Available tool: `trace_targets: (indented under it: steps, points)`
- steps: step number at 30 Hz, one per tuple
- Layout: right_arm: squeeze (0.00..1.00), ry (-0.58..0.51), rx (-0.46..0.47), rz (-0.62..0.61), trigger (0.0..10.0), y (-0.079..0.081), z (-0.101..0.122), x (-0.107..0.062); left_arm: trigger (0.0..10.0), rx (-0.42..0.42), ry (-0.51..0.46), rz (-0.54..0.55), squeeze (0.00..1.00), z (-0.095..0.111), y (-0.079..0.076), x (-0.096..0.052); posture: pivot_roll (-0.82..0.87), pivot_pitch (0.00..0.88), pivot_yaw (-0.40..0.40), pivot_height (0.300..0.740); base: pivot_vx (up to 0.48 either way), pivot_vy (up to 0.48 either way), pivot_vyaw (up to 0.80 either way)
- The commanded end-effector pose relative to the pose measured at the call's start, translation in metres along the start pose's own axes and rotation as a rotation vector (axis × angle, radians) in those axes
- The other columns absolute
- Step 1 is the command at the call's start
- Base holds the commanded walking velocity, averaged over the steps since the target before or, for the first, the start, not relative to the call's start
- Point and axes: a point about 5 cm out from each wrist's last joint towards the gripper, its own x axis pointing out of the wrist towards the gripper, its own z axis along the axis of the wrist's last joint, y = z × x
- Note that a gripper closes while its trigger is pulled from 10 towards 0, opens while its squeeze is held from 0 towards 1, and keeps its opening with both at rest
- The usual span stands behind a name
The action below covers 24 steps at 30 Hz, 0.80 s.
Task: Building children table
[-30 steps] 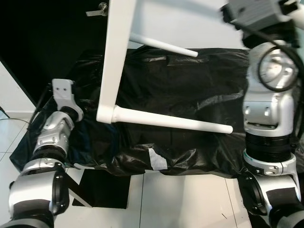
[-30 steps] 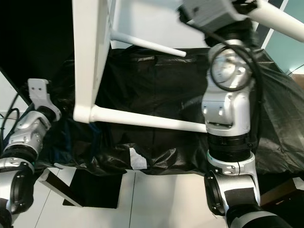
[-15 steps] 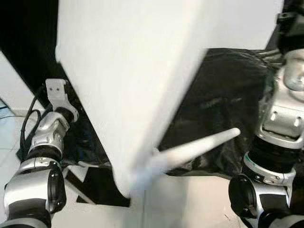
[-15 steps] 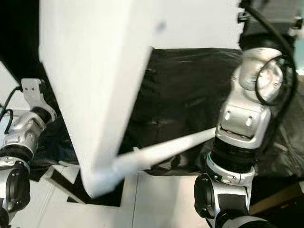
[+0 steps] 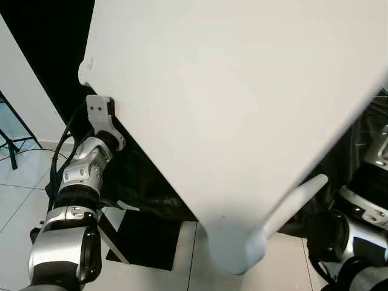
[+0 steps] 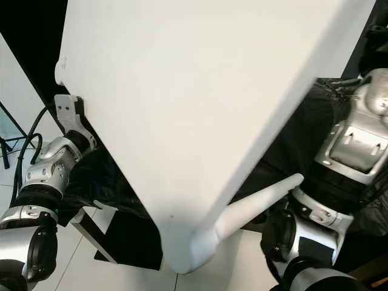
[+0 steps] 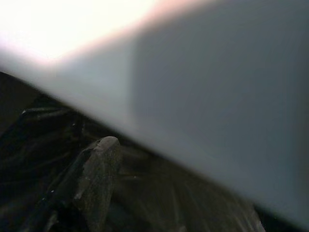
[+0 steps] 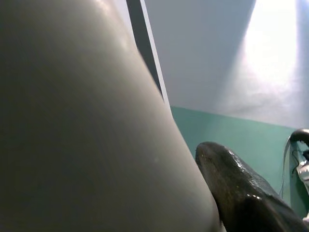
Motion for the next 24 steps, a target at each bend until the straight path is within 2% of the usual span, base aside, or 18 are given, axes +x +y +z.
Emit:
trace_targets:
  steps: [1, 4, 5, 8, 12, 13, 15, 18, 19, 20, 21, 24]
  points:
    - [0.00, 0.326, 0.059, -0.009, 10.0, -0.007, -0.066, -0.010, 10.0, -0.014, 0.008, -0.017, 0.00, 0.003, 0.002, 0.000, -0.11, 0.000, 0.097, 0.740, 0.000, 0.000, 0.00]
    - [0.00, 0.342, 0.071, -0.033, 10.0, -0.017, -0.074, -0.004, 10.0, -0.007, 0.043, 0.046, 0.00, 0.011, 0.014, -0.003, -0.11, 0.000, 0.101, 0.740, 0.000, 0.000, 0.00]
    - [0.00, 0.349, 0.075, -0.038, 10.0, -0.021, -0.079, 0.001, 10.0, -0.037, 0.054, 0.068, 0.00, 0.018, 0.015, -0.004, -0.10, 0.000, 0.099, 0.740, 0.000, 0.000, 0.00]
    - [0.00, 0.368, 0.081, -0.037, 10.0, -0.023, -0.084, 0.003, 10.0, -0.066, 0.060, 0.067, 0.00, 0.022, 0.013, -0.004, -0.10, 0.000, 0.098, 0.740, 0.000, 0.000, 0.00]
    - [0.00, 0.412, 0.138, -0.049, 10.0, -0.027, -0.094, 0.007, 10.0, -0.091, 0.124, 0.064, 0.00, 0.027, 0.008, -0.003, -0.09, 0.000, 0.096, 0.740, 0.000, 0.000, 0.00]
    - [0.00, 0.461, 0.207, -0.051, 10.0, -0.029, -0.102, 0.010, 10.0, -0.183, 0.111, 0.046, 0.00, 0.037, 0.003, 0.002, -0.09, 0.000, 0.096, 0.740, 0.000, 0.000, 0.00]
    - [0.00, 0.476, 0.203, -0.050, 10.0, -0.030, -0.106, 0.011, 10.0, -0.260, 0.084, 0.047, 0.00, 0.049, 0.000, 0.007, -0.08, 0.000, 0.092, 0.740, 0.000, 0.000, 0.00]
    - [0.00, 0.478, 0.189, -0.029, 10.0, -0.028, -0.108, 0.012, 10.0, -0.289, 0.062, 0.039, 0.00, 0.059, -0.002, 0.011, -0.08, 0.000, 0.090, 0.740, 0.000, 0.000, 0.00]
    - [0.00, 0.521, 0.239, 0.002, 10.0, -0.026, -0.115, 0.014, 10.0, -0.313, 0.030, 0.031, 0.00, 0.079, -0.006, 0.017, -0.07, 0.000, 0.084, 0.740, 0.000, 0.000, 0.00]
    - [0.00, 0.521, 0.239, 0.002, 10.0, -0.026, -0.115, 0.014, 10.0, -0.313, 0.030, 0.031, 0.00, 0.079, -0.006, 0.017, -0.07, 0.000, 0.084, 0.740, 0.000, 0.000, 0.00]
    - [0.00, 0.559, 0.256, 0.047, 10.0, -0.023, -0.124, 0.017, 10.0, -0.334, -0.006, 0.039, 0.00, 0.100, -0.010, 0.024, -0.07, 0.000, 0.082, 0.740, 0.000, 0.000, 0.00]
    - [0.00, 0.595, 0.221, 0.118, 10.0, -0.019, -0.132, 0.017, 10.0, -0.374, -0.029, 0.056, 0.00, 0.115, -0.013, 0.031, -0.06, 0.000, 0.074, 0.740, 0.000, 0.000, 0.00]
